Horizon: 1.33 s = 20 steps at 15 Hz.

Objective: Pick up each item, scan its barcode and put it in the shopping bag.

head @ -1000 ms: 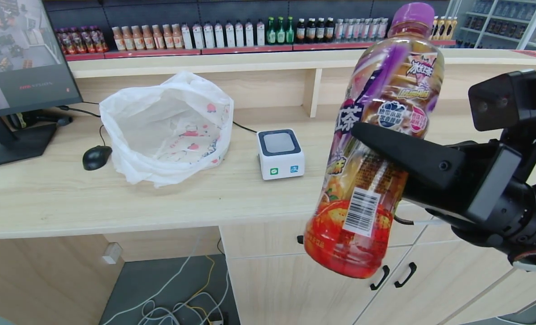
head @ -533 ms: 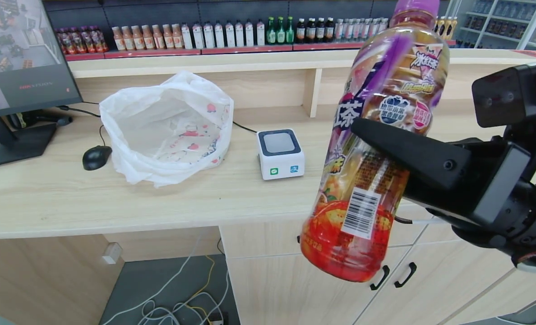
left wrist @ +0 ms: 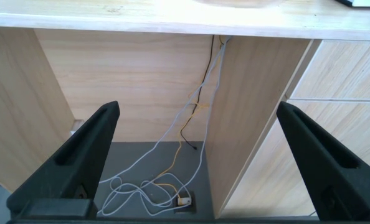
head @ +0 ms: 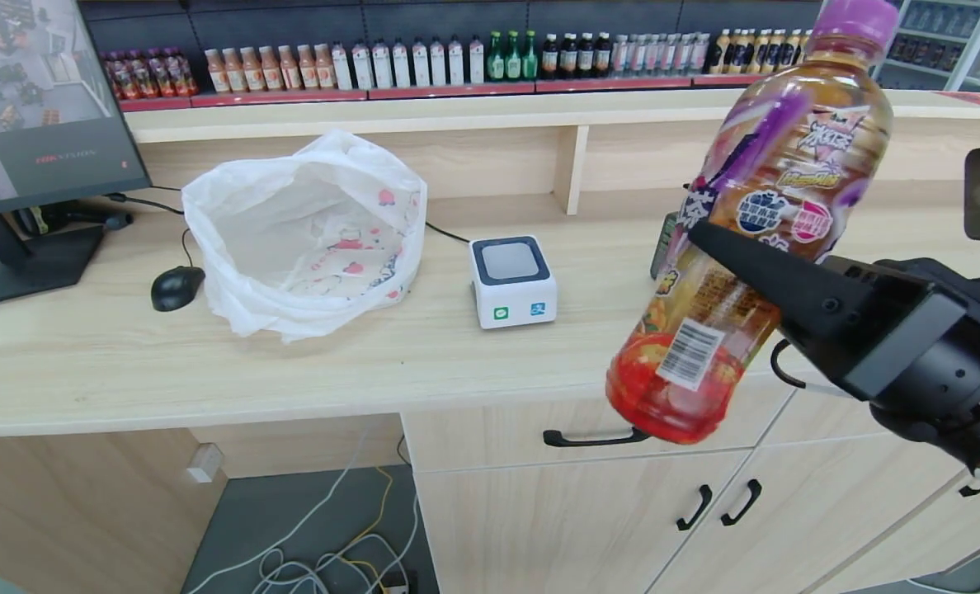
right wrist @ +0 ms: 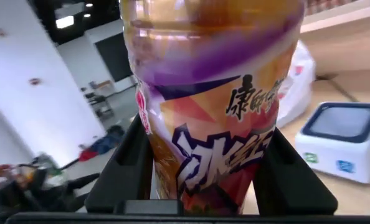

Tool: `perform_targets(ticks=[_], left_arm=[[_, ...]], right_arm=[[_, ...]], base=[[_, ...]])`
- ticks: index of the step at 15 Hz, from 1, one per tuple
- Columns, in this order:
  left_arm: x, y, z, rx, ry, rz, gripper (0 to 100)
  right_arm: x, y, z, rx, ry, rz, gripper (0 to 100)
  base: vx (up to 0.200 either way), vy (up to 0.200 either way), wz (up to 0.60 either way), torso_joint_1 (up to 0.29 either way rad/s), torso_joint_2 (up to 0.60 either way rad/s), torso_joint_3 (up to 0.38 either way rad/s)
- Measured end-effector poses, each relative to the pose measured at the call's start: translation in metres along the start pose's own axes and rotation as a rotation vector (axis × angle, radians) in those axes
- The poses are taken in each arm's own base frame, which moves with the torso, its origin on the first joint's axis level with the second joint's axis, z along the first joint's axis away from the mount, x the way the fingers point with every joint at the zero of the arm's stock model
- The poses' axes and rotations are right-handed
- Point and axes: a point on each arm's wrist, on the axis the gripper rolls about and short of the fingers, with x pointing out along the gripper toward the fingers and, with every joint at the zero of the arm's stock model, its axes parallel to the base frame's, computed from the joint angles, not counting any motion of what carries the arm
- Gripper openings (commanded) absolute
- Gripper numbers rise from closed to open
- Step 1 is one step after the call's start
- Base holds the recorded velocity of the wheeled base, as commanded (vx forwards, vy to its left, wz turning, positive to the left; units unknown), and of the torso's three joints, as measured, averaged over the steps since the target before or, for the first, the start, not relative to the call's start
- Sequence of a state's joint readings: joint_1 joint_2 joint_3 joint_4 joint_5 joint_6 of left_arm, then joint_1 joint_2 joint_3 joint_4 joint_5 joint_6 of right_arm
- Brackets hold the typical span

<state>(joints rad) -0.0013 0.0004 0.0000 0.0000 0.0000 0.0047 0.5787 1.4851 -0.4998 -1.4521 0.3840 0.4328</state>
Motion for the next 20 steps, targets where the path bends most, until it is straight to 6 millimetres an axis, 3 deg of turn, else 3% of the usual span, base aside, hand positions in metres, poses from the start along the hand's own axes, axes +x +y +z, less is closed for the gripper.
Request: perform_targets(ticks=[6,12,17,20], left_arm=[[0.000,0.000,0.000,0.001,0.000,0.000,100],[0.000,0.000,0.000,-0.002,0.000,0.000,100],[0.000,0.000,0.000,-0.003,0.000,0.001,100],[0.000,0.000,0.000,-0.003,0.000,0.000,100]], right_arm=[[-0.021,-0.008,-0.013,-0.250,-0.006,-0.392,0],[-0.028,-0.018,-0.018,-0.395,0.007,-0.609,0],[-0.015,-0.051,0.017,-0.494,-0.128,-0.728,0],[-0.009,-0.057,0.018,-0.502,-0.133,-0.740,0]], base=[[0.000,0.000,0.00,0.000,0.00,0.000],[0.000,0.000,0.00,0.000,0.00,0.000],[0.000,0.080,0.00,0.000,0.00,0.002],[0.000,0.200,0.00,0.007,0.00,0.004]])
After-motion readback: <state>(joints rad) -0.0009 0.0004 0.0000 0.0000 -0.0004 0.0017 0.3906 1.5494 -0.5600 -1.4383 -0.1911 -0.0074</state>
